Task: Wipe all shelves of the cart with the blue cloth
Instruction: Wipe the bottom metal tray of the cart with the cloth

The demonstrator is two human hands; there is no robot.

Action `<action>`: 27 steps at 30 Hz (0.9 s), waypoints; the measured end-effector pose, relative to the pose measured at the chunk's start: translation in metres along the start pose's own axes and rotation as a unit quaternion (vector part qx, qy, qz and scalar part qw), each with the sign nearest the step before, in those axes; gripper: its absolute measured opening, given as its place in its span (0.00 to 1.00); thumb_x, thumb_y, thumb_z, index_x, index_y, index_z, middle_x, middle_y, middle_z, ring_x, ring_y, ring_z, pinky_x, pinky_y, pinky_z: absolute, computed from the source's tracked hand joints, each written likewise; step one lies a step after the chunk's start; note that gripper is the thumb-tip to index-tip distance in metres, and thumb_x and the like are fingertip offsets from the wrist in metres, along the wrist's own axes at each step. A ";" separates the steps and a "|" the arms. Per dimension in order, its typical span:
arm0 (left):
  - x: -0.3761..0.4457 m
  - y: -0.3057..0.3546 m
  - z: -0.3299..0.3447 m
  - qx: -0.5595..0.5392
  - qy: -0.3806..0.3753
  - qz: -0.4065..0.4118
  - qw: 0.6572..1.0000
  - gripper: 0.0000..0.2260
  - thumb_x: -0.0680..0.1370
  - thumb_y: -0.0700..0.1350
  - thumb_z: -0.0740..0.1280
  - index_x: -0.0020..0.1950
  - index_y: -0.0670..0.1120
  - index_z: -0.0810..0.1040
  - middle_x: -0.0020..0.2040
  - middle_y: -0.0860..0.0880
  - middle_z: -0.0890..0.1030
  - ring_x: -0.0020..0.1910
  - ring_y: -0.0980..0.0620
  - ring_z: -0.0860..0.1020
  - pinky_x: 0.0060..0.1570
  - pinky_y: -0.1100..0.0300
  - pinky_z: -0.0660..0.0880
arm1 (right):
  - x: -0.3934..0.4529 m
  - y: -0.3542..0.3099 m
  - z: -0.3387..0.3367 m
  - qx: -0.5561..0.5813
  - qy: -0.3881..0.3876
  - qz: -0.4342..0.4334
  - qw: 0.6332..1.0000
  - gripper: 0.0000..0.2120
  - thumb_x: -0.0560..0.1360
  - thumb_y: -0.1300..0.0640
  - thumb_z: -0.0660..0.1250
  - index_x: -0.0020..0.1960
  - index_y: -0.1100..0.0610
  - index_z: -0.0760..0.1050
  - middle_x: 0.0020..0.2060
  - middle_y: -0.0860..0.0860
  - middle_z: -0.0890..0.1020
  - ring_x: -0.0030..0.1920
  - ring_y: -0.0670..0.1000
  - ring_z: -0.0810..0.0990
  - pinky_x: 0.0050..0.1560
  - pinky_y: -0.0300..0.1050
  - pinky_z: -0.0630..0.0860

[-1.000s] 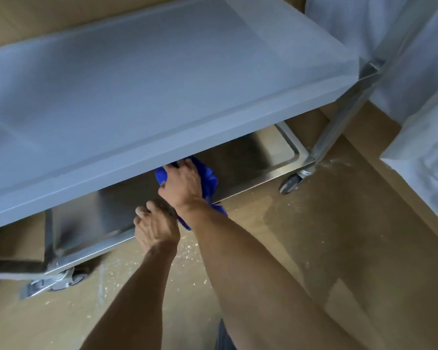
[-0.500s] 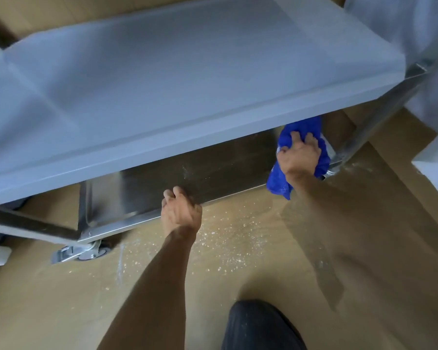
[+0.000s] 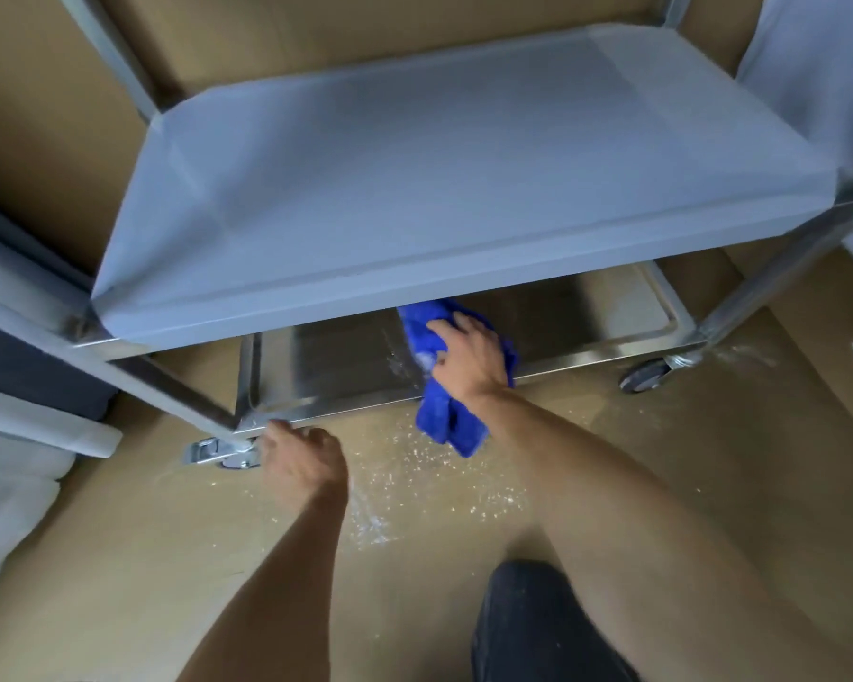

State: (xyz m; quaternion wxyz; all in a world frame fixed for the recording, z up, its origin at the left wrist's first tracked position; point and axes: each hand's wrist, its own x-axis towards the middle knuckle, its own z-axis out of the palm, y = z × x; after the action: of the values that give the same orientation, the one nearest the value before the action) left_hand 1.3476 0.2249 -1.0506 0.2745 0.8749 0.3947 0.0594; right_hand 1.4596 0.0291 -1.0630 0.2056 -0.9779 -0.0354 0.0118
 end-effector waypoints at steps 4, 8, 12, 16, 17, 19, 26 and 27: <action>0.057 -0.027 -0.041 -0.026 0.137 -0.062 0.988 0.27 0.77 0.53 0.62 0.68 0.37 0.63 0.59 0.35 0.70 0.57 0.35 0.70 0.57 0.43 0.69 | 0.001 0.071 -0.018 -0.026 0.097 0.142 0.985 0.26 0.73 0.53 0.66 0.71 0.48 0.70 0.72 0.59 0.66 0.73 0.62 0.63 0.69 0.56 0.63; 0.085 -0.017 -0.054 -0.104 0.085 -0.026 0.991 0.14 0.81 0.52 0.57 0.55 0.41 0.67 0.49 0.37 0.77 0.47 0.37 0.77 0.50 0.48 0.73 | 0.015 0.087 -0.013 -0.015 0.094 0.179 0.979 0.26 0.75 0.53 0.65 0.73 0.50 0.69 0.72 0.61 0.67 0.73 0.62 0.62 0.70 0.57 0.64; 0.086 -0.012 -0.046 -0.123 0.096 -0.040 0.987 0.11 0.82 0.50 0.57 0.50 0.43 0.63 0.49 0.36 0.78 0.47 0.36 0.77 0.45 0.51 0.68 | 0.014 0.009 0.023 0.010 0.088 0.096 0.991 0.24 0.73 0.55 0.65 0.70 0.52 0.73 0.67 0.60 0.72 0.68 0.62 0.69 0.68 0.55 0.68; 0.092 -0.020 -0.052 -0.102 0.066 -0.028 0.992 0.12 0.82 0.51 0.57 0.51 0.42 0.64 0.50 0.36 0.78 0.48 0.35 0.77 0.43 0.54 0.66 | -0.002 -0.115 0.071 0.047 0.025 -0.036 0.998 0.22 0.70 0.55 0.66 0.64 0.48 0.77 0.62 0.55 0.76 0.60 0.59 0.75 0.65 0.52 0.71; 0.095 -0.022 -0.053 -0.095 0.055 -0.020 0.994 0.12 0.82 0.50 0.57 0.51 0.41 0.64 0.50 0.35 0.78 0.48 0.35 0.77 0.43 0.53 0.66 | -0.011 -0.142 0.081 0.058 0.003 -0.072 0.996 0.21 0.70 0.56 0.66 0.63 0.48 0.78 0.59 0.54 0.78 0.58 0.58 0.76 0.63 0.52 0.73; 0.098 -0.026 -0.059 -0.077 0.022 -0.021 0.997 0.12 0.82 0.50 0.57 0.52 0.41 0.65 0.50 0.35 0.79 0.50 0.35 0.77 0.44 0.52 0.67 | -0.038 -0.186 0.098 0.081 -0.009 -0.140 0.987 0.18 0.67 0.54 0.68 0.57 0.49 0.80 0.52 0.53 0.80 0.54 0.58 0.78 0.57 0.52 0.75; 0.103 -0.025 -0.085 0.018 -0.115 -0.014 0.993 0.16 0.83 0.50 0.52 0.64 0.41 0.70 0.54 0.42 0.74 0.55 0.40 0.77 0.43 0.52 0.67 | -0.088 -0.212 0.070 0.294 0.029 0.037 0.955 0.12 0.65 0.54 0.65 0.47 0.50 0.81 0.38 0.47 0.84 0.39 0.52 0.78 0.41 0.43 0.74; 0.103 -0.024 -0.089 0.023 -0.137 -0.019 0.990 0.16 0.83 0.50 0.52 0.63 0.41 0.69 0.56 0.41 0.74 0.57 0.39 0.76 0.46 0.52 0.67 | -0.079 -0.210 0.056 0.390 0.032 0.129 0.911 0.12 0.65 0.54 0.64 0.46 0.51 0.81 0.37 0.46 0.83 0.39 0.51 0.78 0.41 0.42 0.73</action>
State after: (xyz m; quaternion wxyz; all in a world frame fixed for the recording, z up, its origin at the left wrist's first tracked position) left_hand 1.3729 0.3509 -0.9995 0.3067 0.8731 0.3714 -0.0756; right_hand 1.3651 0.2372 -1.0290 0.5687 -0.8155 0.1051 0.0203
